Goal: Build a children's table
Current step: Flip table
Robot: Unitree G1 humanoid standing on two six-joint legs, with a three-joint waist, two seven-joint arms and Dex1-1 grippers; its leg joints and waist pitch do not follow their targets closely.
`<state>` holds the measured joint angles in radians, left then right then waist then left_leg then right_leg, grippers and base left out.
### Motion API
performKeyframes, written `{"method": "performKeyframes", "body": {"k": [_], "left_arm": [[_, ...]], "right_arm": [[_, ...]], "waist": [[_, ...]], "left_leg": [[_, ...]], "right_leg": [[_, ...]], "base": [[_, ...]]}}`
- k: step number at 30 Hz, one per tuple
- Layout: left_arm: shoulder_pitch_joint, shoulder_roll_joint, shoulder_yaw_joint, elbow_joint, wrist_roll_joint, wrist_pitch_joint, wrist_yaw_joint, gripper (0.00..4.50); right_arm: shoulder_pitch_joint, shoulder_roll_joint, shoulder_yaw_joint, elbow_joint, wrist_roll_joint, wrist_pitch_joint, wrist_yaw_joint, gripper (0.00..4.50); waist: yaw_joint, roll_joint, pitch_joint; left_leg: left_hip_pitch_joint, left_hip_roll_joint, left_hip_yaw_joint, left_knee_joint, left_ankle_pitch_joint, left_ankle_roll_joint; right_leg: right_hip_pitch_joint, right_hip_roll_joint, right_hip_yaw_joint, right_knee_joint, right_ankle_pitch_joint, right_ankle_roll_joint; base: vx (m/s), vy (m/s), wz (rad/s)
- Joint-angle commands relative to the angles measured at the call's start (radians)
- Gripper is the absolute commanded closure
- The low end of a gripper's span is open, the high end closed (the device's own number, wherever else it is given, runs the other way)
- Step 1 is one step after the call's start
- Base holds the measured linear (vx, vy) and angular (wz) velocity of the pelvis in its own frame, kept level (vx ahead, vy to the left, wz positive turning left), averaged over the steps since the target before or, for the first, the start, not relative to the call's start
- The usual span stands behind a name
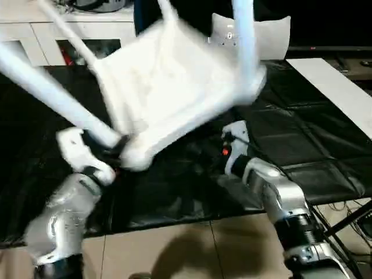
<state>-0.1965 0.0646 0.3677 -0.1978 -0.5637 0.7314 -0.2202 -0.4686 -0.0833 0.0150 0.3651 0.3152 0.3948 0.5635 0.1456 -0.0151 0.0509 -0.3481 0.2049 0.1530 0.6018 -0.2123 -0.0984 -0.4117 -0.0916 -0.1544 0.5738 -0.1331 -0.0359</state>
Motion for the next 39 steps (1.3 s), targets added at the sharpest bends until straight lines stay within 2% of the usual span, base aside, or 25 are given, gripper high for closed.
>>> {"method": "performKeyframes", "body": {"k": [1, 2, 4, 7, 11, 12, 13, 15, 18, 20, 23, 24, 26, 27, 28, 31, 35, 39], "left_arm": [[-0.005, -0.002, -0.036, -0.03, -0.057, 0.034, -0.059, 2.38], [-0.005, -0.002, -0.036, -0.03, -0.057, 0.034, -0.059, 2.4], [0.002, 0.011, -0.059, -0.044, -0.062, 0.052, -0.065, 2.42], [0.01, 0.026, -0.081, -0.047, -0.054, 0.057, -0.075, 2.42], [0.01, 0.037, -0.093, -0.042, -0.044, 0.053, -0.085, 2.42], [0.01, 0.038, -0.096, -0.041, -0.042, 0.053, -0.089, 2.42], [0.012, 0.043, -0.106, -0.048, -0.048, 0.059, -0.1, 2.42], [0.016, 0.049, -0.116, -0.057, -0.057, 0.066, -0.112, 2.42], [0.026, 0.066, -0.143, -0.081, -0.071, 0.075, -0.147, 2.42], [0.028, 0.077, -0.157, -0.088, -0.076, 0.075, -0.169, 2.42], [0.032, 0.103, -0.184, -0.096, -0.075, 0.075, -0.21, 2.42], [0.031, 0.115, -0.197, -0.097, -0.07, 0.074, -0.224, 2.42], [0.03, 0.125, -0.205, -0.098, -0.065, 0.07, -0.235, 2.42], [0.03, 0.127, -0.207, -0.098, -0.064, 0.07, -0.238, 2.42], [0.03, 0.137, -0.215, -0.102, -0.06, 0.065, -0.249, 2.42], [0.033, 0.15, -0.229, -0.108, -0.054, 0.061, -0.266, 2.42], [0.04, 0.165, -0.246, -0.104, -0.039, 0.052, -0.284, 2.42], [0.044, 0.173, -0.255, -0.101, -0.025, 0.04, -0.287, 2.42]], "right_arm": [[-0.023, 0.018, -0.037, -0.02, 0.061, 0.004, 0.017, 0.0], [-0.023, 0.018, -0.037, -0.02, 0.061, 0.004, 0.017, 0.0], [-0.036, 0.046, -0.077, -0.023, 0.119, 0.02, 0.031, 0.0], [-0.06, 0.075, -0.123, -0.009, 0.177, 0.023, 0.041, 0.0], [-0.071, 0.083, -0.137, 0.003, 0.199, 0.027, 0.046, 0.0], [-0.074, 0.083, -0.139, 0.01, 0.197, 0.028, 0.04, 0.0], [-0.086, 0.087, -0.148, 0.04, 0.191, 0.021, 0.019, 0.0], [-0.101, 0.091, -0.16, 0.071, 0.188, 0.02, -0.006, 0.0], [-0.157, 0.106, -0.205, 0.171, 0.194, 0.01, -0.068, 0.0], [-0.185, 0.12, -0.245, 0.206, 0.228, 0.002, -0.078, 0.0], [-0.22, 0.145, -0.304, 0.24, 0.297, 0.0, -0.077, 0.0], [-0.235, 0.157, -0.339, 0.255, 0.335, 0.005, -0.084, 0.0], [-0.244, 0.164, -0.364, 0.266, 0.363, 0.014, -0.087, 0.0], [-0.246, 0.165, -0.369, 0.268, 0.368, 0.016, -0.086, 0.0], [-0.251, 0.17, -0.385, 0.274, 0.388, 0.031, -0.076, 0.19], [-0.246, 0.173, -0.385, 0.271, 0.393, 0.05, -0.043, 0.37], [-0.245, 0.174, -0.386, 0.273, 0.398, 0.06, -0.041, 0.77], [-0.247, 0.171, -0.392, 0.279, 0.406, 0.078, -0.05, 0.98]], "waist": [[-0.01, -0.006, -0.062], [-0.011, -0.005, -0.062], [-0.014, -0.006, -0.063], [-0.012, -0.006, -0.067], [-0.011, -0.006, -0.07], [-0.012, -0.009, -0.07], [-0.011, -0.005, -0.068], [-0.012, -0.004, -0.067], [-0.016, -0.002, -0.068], [-0.013, -0.001, -0.069], [-0.013, 0.0, -0.069], [-0.015, -0.007, -0.07], [-0.016, -0.003, -0.07], [-0.016, -0.004, -0.07], [-0.016, -0.006, -0.07], [-0.018, -0.005, -0.07], [-0.022, -0.006, -0.07], [-0.028, -0.01, -0.07]], "left_leg": [[-0.003, 0.023, 0.003, -0.079, -0.182, 0.027], [-0.003, 0.023, 0.002, -0.079, -0.184, 0.028], [-0.004, 0.024, 0.0, -0.08, -0.179, 0.028], [-0.008, 0.026, -0.001, -0.079, -0.141, 0.029], [-0.011, 0.026, 0.001, -0.076, -0.096, 0.033], [-0.012, 0.026, 0.002, -0.076, -0.089, 0.035], [-0.011, 0.025, 0.003, -0.076, -0.091, 0.033], [-0.009, 0.024, 0.004, -0.076, -0.099, 0.03], [-0.005, 0.026, 0.005, -0.077, -0.112, 0.019], [-0.001, 0.026, 0.006, -0.076, -0.112, 0.02], [-0.003, 0.028, 0.006, -0.077, -0.105, 0.024], [-0.005, 0.028, 0.004, -0.078, -0.102, 0.023], [-0.004, 0.028, 0.005, -0.078, -0.1, 0.021], [-0.004, 0.027, 0.006, -0.077, -0.097, 0.022], [-0.005, 0.026, 0.008, -0.077, -0.088, 0.024], [-0.005, 0.027, 0.008, -0.076, -0.078, 0.023], [-0.004, 0.026, 0.009, -0.076, -0.076, 0.021], [-0.005, 0.026, 0.01, -0.076, -0.071, 0.023]], "right_leg": [[0.058, -0.065, 0.059, -0.086, -0.476, -0.008], [0.057, -0.064, 0.058, -0.086, -0.48, -0.003], [0.058, -0.063, 0.058, -0.083, -0.473, 0.006], [0.06, -0.063, 0.062, -0.073, -0.414, -0.015], [0.061, -0.061, 0.065, -0.062, -0.353, -0.04], [0.061, -0.062, 0.065, -0.06, -0.348, -0.048], [0.06, -0.062, 0.066, -0.062, -0.356, -0.051], [0.059, -0.062, 0.065, -0.064, -0.37, -0.051], [0.056, -0.063, 0.066, -0.062, -0.372, -0.061], [0.056, -0.062, 0.067, -0.059, -0.351, -0.07], [0.057, -0.062, 0.069, -0.053, -0.314, -0.081], [0.06, -0.061, 0.068, -0.051, -0.309, -0.083], [0.059, -0.062, 0.069, -0.05, -0.312, -0.086], [0.059, -0.063, 0.07, -0.049, -0.31, -0.088], [0.061, -0.063, 0.071, -0.048, -0.305, -0.089], [0.061, -0.062, 0.071, -0.046, -0.298, -0.094], [0.061, -0.063, 0.071, -0.047, -0.311, -0.094], [0.061, -0.062, 0.071, -0.046, -0.309, -0.095]], "base": [[0.0, 0.0, 0.0], [0.0, 0.0, 0.0], [0.0, 0.0, 0.0], [0.0, 0.0, 0.0], [0.0, 0.0, 0.0], [0.0, 0.0, 0.0], [0.0, 0.0, 0.0], [0.0, 0.0, 0.0], [0.0, 0.0, 0.0], [0.0, 0.0, 0.0], [0.0, 0.0, 0.0], [0.0, 0.0, 0.0], [0.0, 0.0, 0.0], [0.0, 0.0, 0.0], [0.0, 0.0, 0.0], [0.0, 0.0, 0.0], [0.0, 0.0, 0.0], [0.0, 0.0, 0.0]]}}
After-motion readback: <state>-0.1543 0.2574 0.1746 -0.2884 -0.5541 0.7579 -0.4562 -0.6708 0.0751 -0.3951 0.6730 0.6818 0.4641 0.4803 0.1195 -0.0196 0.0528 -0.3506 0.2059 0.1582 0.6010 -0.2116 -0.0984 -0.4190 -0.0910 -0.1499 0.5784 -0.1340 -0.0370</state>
